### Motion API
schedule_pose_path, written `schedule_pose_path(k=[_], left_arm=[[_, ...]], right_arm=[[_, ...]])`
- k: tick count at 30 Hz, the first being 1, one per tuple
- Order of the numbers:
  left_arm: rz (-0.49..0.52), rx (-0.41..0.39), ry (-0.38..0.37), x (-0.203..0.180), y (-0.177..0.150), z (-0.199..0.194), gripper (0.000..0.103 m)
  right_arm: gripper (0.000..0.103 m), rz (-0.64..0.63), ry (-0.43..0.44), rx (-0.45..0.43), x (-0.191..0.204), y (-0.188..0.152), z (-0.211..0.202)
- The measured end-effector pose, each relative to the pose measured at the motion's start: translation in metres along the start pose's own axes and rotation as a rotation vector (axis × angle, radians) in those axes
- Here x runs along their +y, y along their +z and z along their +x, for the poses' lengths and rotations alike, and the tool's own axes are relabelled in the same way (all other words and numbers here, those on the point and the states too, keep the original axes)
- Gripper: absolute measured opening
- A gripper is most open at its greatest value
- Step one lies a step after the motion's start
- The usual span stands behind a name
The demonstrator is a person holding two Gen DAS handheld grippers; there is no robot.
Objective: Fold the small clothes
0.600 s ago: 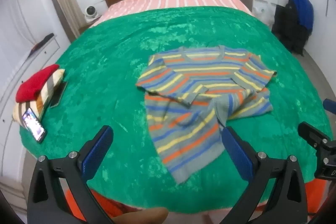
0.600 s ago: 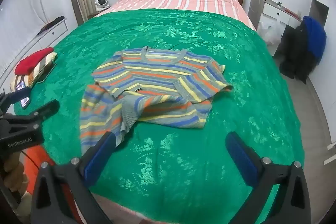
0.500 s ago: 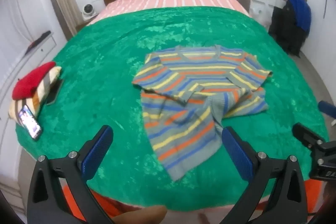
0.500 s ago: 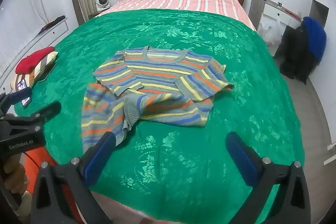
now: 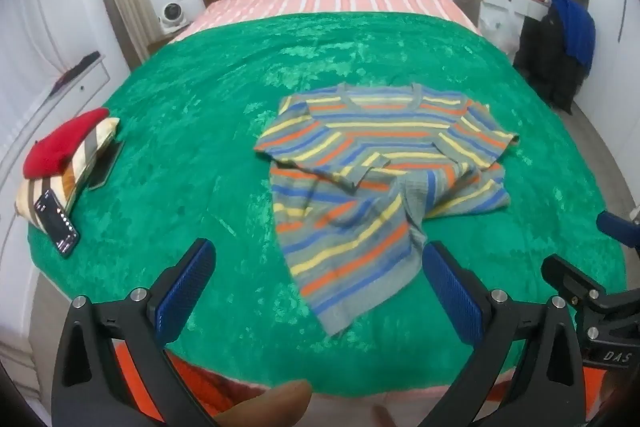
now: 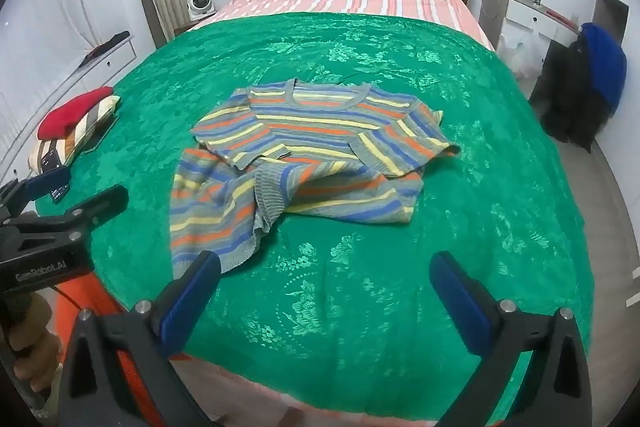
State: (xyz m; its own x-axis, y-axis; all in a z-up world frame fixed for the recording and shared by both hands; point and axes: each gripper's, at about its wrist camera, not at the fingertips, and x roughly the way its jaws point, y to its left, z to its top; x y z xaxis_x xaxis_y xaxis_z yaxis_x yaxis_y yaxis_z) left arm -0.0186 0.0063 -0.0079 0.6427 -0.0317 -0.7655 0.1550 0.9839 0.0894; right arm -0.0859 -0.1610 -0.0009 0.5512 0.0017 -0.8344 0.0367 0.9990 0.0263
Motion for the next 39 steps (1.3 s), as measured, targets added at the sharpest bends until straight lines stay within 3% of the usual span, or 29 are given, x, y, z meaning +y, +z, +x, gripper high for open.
schedule_pose_path(k=[39], left_arm=[[0.015, 0.051, -0.001, 0.004, -0.018, 0.006, 0.103]], right_arm=[[0.103, 0.026, -0.020, 0.018, 0.005, -0.009, 0.004]])
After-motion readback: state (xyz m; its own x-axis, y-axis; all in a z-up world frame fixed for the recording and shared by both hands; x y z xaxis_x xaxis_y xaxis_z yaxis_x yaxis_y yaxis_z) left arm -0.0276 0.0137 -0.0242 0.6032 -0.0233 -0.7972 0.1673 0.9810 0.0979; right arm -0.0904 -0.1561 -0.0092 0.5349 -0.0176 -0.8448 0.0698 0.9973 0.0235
